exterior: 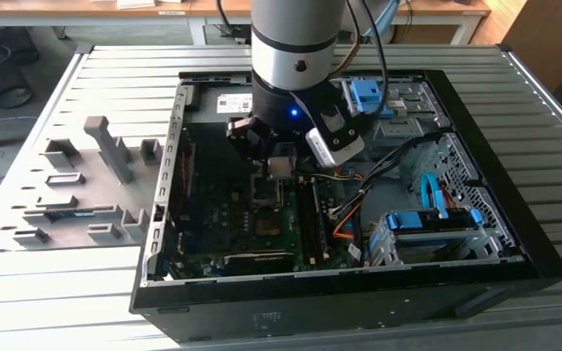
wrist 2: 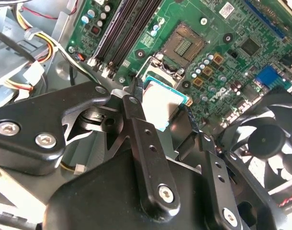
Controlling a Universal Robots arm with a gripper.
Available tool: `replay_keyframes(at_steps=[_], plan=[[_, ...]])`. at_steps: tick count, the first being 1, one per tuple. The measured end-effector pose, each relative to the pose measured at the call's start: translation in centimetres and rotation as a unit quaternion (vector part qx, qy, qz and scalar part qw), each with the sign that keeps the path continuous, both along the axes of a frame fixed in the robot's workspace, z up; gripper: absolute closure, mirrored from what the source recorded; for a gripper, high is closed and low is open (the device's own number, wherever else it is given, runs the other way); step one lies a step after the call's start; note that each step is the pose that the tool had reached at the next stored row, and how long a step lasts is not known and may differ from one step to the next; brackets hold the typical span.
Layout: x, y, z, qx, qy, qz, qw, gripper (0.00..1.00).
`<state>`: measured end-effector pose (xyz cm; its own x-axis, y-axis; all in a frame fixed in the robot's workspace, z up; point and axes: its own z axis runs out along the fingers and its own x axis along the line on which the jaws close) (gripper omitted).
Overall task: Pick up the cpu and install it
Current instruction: 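Pick up the cpu and move it towards the insertion slot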
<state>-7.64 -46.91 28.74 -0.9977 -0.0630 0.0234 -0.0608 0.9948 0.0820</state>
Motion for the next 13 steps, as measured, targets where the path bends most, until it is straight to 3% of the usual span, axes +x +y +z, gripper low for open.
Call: replay_keyframes(at_steps=[4,13], plan=[[0.0,-0.21,-0.65,0.0001,0.0,0.0,1.0,0.53],[0.0,-0.21,-1.67,-0.0022,0.0,0.0,1.0,0.53]])
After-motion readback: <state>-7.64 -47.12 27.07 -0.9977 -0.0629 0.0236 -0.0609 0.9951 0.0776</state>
